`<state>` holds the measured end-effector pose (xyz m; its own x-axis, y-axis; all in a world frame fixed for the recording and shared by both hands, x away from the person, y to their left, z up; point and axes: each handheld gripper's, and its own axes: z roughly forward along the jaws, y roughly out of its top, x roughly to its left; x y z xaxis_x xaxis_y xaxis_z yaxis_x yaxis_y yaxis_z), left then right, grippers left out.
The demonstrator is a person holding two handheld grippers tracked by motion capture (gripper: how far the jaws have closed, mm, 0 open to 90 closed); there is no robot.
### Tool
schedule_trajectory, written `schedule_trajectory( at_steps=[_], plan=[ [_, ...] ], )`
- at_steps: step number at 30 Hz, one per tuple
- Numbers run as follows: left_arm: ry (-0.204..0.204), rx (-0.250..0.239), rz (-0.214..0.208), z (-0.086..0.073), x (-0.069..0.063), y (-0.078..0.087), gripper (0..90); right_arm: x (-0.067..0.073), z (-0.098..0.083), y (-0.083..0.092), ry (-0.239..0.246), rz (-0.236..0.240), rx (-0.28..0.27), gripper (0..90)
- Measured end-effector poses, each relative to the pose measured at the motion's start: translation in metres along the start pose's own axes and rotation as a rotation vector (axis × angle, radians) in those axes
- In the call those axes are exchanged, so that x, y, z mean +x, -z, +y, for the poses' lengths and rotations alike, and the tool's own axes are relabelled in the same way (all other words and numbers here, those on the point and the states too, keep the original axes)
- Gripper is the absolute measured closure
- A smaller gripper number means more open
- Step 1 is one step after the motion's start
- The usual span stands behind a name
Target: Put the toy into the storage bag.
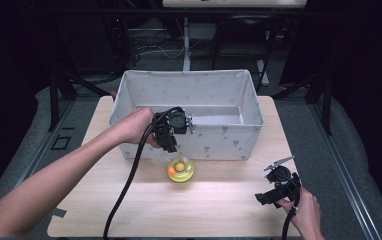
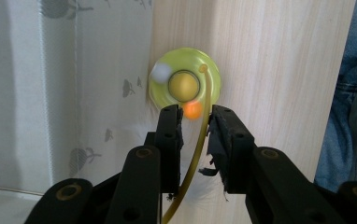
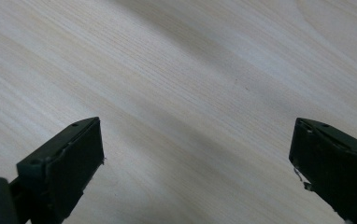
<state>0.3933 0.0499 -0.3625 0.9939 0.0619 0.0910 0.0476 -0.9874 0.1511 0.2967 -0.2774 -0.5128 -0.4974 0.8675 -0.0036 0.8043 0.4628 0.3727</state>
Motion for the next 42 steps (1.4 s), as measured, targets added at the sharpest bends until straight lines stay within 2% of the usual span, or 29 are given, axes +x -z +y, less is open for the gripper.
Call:
schedule_trajectory(
  at_steps=[2,5,9,16,17,19,20,24,25,33,42],
  plan=[
    [-0.006,0.011,-0.006,0.000,0.000,0.000,76.3,0.000,0.000,0.000,0.000,0.001,0.001,3.0],
    [0.001,-0.008,-0.005,0.000,0.001,-0.001,84.4,0.000,0.000,-0.001,-0.010,0.011,0.000,3.2],
    [0.009,-0.020,0.007,-0.001,0.001,-0.001,87.5,0.000,0.000,-0.001,-0.009,0.016,0.000,3.3],
    [0.018,-0.030,0.009,-0.002,0.001,0.000,87.9,-0.001,0.000,-0.002,0.008,0.008,0.015,3.3],
    [0.020,-0.028,0.011,-0.003,0.001,0.001,87.9,0.000,0.000,-0.002,-0.003,0.015,0.002,3.3],
    [0.025,-0.030,0.010,-0.004,0.001,0.001,88.0,-0.001,0.000,-0.001,0.003,0.008,0.016,3.3],
    [0.028,-0.028,0.010,-0.004,0.001,0.002,88.0,0.000,0.000,-0.002,-0.011,0.015,0.000,3.2],
    [0.024,-0.014,0.006,-0.004,0.000,0.004,88.0,-0.001,0.000,-0.001,-0.002,0.006,0.011,3.2],
    [0.026,-0.021,0.006,-0.005,0.000,0.005,88.0,0.000,0.000,-0.002,-0.010,0.016,0.000,3.2],
    [0.022,-0.022,-0.002,-0.005,-0.003,0.017,88.0,0.000,0.000,-0.002,-0.009,0.007,0.004,3.2],
    [0.033,-0.017,0.019,-0.008,-0.003,0.031,88.0,0.000,0.000,-0.001,-0.008,0.017,0.002,3.1]
  ],
)
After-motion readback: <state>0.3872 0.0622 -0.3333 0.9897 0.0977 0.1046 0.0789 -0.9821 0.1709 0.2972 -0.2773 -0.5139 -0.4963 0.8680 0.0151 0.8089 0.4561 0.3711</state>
